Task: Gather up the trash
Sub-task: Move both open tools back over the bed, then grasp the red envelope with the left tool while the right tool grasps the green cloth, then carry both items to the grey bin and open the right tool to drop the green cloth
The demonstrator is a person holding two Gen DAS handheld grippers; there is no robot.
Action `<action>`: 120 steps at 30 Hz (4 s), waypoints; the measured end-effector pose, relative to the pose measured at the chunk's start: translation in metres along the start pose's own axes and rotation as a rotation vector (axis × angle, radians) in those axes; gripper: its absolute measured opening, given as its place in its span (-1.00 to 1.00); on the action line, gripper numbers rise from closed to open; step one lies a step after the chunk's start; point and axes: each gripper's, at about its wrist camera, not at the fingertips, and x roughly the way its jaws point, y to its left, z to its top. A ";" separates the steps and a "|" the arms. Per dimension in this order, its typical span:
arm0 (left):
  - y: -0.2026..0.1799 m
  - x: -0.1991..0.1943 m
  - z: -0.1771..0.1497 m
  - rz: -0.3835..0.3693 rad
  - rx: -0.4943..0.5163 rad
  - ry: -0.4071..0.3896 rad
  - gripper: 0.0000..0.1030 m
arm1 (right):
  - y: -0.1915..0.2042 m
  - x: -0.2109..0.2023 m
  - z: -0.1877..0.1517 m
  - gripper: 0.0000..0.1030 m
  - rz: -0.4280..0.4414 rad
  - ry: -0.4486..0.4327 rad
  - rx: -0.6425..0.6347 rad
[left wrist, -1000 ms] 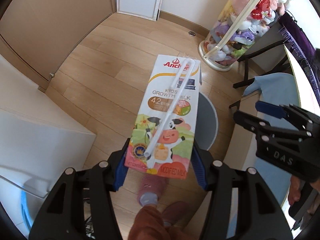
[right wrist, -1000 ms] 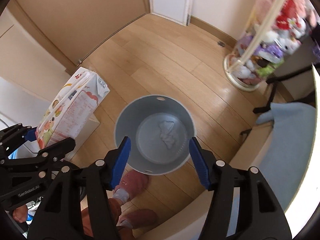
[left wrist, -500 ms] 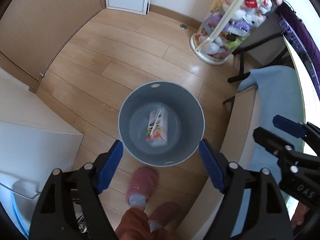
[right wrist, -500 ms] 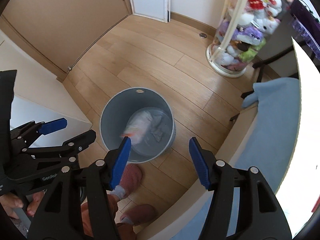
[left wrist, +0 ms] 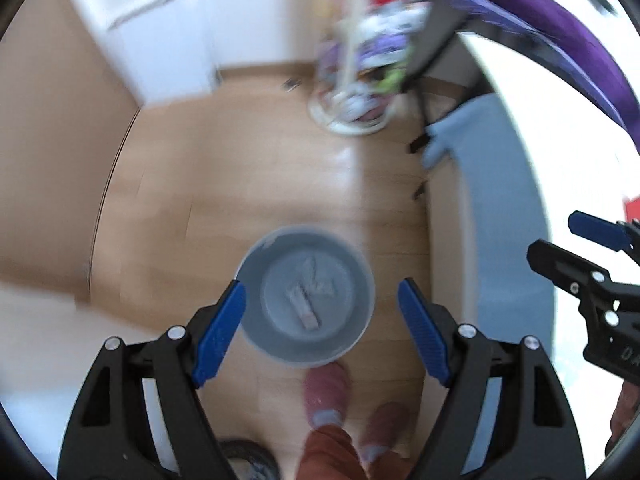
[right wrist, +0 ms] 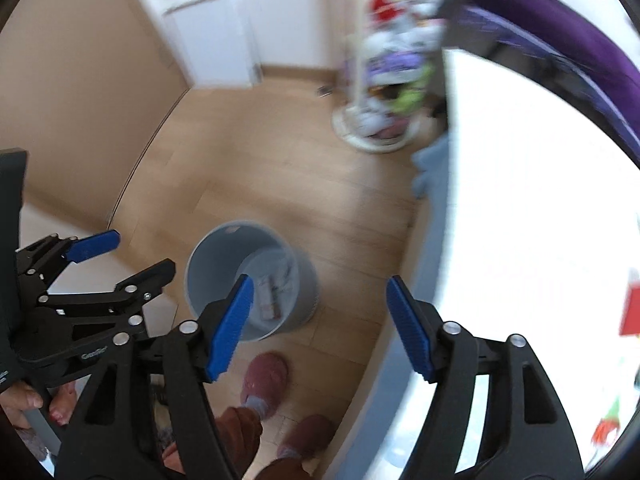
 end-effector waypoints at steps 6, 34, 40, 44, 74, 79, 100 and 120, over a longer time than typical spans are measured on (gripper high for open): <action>-0.076 -0.034 0.041 -0.124 0.269 -0.079 0.60 | -0.072 -0.058 -0.022 0.36 -0.142 -0.081 0.250; -0.472 -0.108 0.001 -0.385 0.876 -0.088 0.61 | -0.338 -0.258 -0.281 0.44 -0.513 -0.235 1.076; -0.502 -0.072 0.027 -0.366 0.904 -0.101 0.62 | -0.382 -0.225 -0.257 0.44 -0.499 -0.242 1.052; -0.518 -0.038 0.046 -0.348 0.908 -0.092 0.61 | -0.402 -0.192 -0.238 0.44 -0.481 -0.231 1.046; -0.525 0.059 0.070 -0.364 0.855 0.037 -0.97 | -0.432 -0.062 -0.193 -0.95 -0.447 -0.075 0.981; -0.514 0.046 0.078 -0.374 0.846 -0.007 -0.97 | -0.423 -0.078 -0.184 -0.95 -0.431 -0.119 0.971; -0.339 -0.028 0.077 -0.283 0.435 -0.094 -0.97 | -0.292 -0.130 -0.105 -0.95 -0.289 -0.191 0.563; 0.015 -0.077 -0.014 0.058 -0.266 -0.103 -0.97 | 0.041 -0.068 -0.003 -0.95 0.095 -0.138 -0.159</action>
